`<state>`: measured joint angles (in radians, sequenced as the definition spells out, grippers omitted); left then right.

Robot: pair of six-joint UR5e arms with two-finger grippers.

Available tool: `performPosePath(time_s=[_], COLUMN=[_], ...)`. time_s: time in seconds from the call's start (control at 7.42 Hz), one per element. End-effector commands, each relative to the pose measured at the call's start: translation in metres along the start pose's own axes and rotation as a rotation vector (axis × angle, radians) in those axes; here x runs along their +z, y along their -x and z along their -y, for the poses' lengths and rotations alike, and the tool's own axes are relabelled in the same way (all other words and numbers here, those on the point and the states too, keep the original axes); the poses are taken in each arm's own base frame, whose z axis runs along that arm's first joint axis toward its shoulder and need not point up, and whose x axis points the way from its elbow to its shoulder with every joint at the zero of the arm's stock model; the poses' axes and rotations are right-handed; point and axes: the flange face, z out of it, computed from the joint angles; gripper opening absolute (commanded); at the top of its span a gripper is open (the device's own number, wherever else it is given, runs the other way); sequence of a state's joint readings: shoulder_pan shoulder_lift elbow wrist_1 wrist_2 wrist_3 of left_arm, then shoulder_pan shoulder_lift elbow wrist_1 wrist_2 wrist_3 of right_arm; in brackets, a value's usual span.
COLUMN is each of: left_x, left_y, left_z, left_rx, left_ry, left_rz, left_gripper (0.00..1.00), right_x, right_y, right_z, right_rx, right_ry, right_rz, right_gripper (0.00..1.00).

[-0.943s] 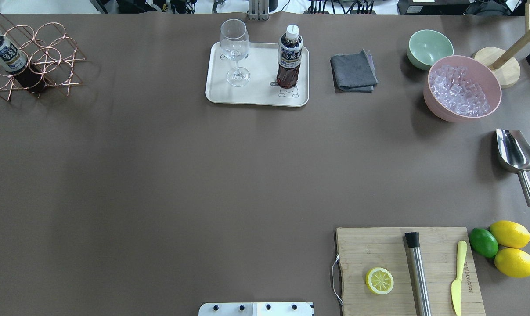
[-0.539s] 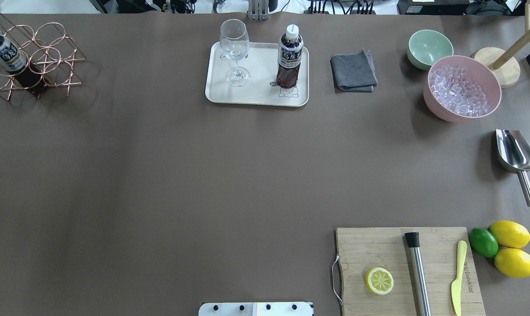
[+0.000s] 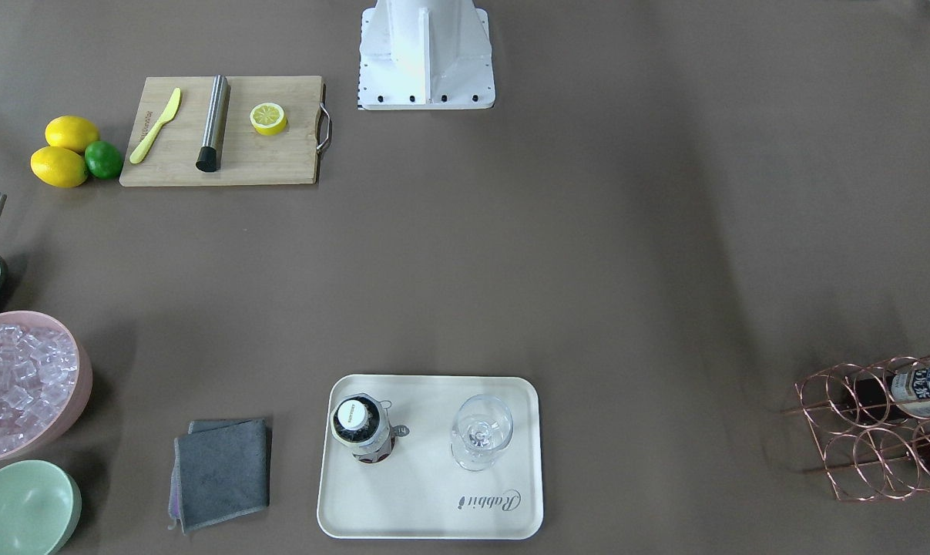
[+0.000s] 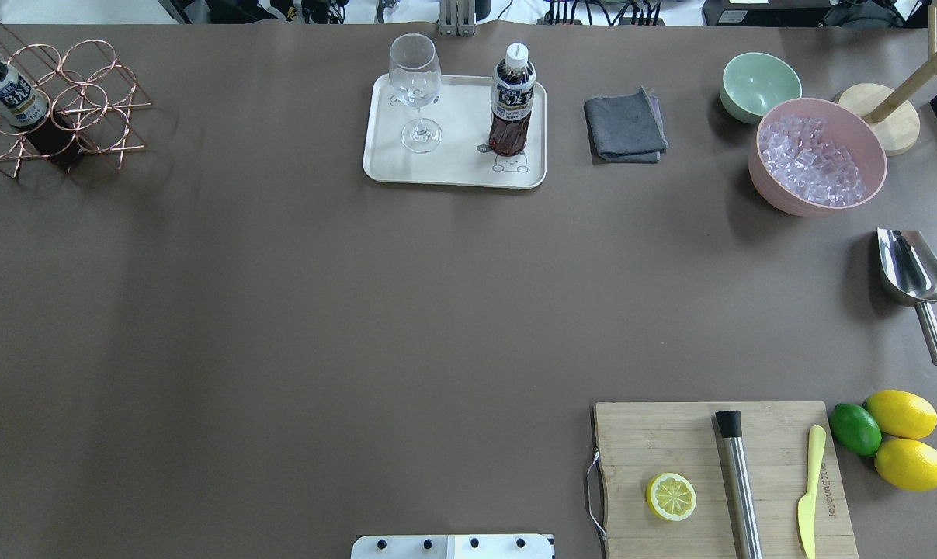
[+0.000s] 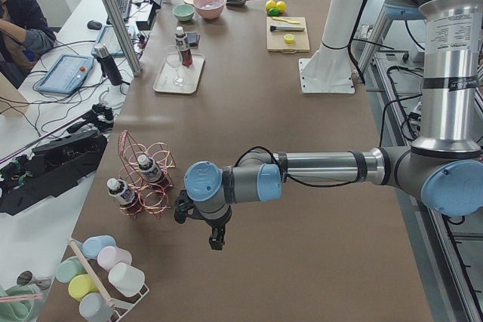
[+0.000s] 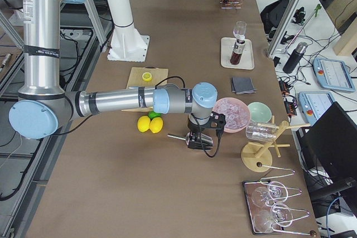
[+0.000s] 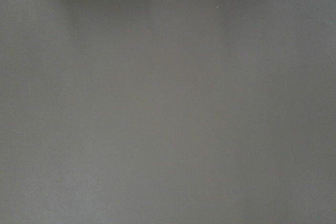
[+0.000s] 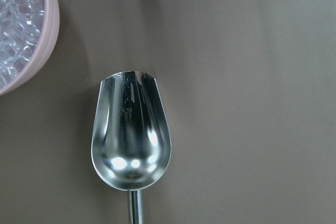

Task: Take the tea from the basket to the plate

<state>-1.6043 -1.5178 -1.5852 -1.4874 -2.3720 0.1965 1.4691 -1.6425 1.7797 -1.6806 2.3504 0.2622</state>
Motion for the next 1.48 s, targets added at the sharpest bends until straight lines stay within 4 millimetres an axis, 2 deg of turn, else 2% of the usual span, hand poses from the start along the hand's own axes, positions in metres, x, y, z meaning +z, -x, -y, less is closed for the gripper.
performPosePath(time_s=[0.0, 0.54, 0.94, 1.35], left_x=[-0.003, -0.002, -0.002, -0.003], left_y=[-0.002, -0.002, -0.001, -0.003], left_z=[0.001, 0.001, 0.001, 0.002], left_rx=[-0.063, -0.062, -0.064, -0.062], left_ry=[-0.049, -0.049, -0.046, -0.050], left_rz=[0.007, 0.004, 0.009, 0.009], left_gripper=[0.98, 0.98, 0.98, 0.98], right_x=[0.006, 0.013, 0.007, 0.006], right_y=[-0.006, -0.014, -0.029, -0.029], right_z=[-0.003, -0.010, -0.021, -0.021], right_rx=[0.012, 0.026, 0.055, 0.056], right_ry=[0.015, 0.028, 0.015, 0.016], right_rz=[-0.006, -0.012, -0.016, -0.016], right_gripper=[1.00, 1.00, 1.00, 1.00])
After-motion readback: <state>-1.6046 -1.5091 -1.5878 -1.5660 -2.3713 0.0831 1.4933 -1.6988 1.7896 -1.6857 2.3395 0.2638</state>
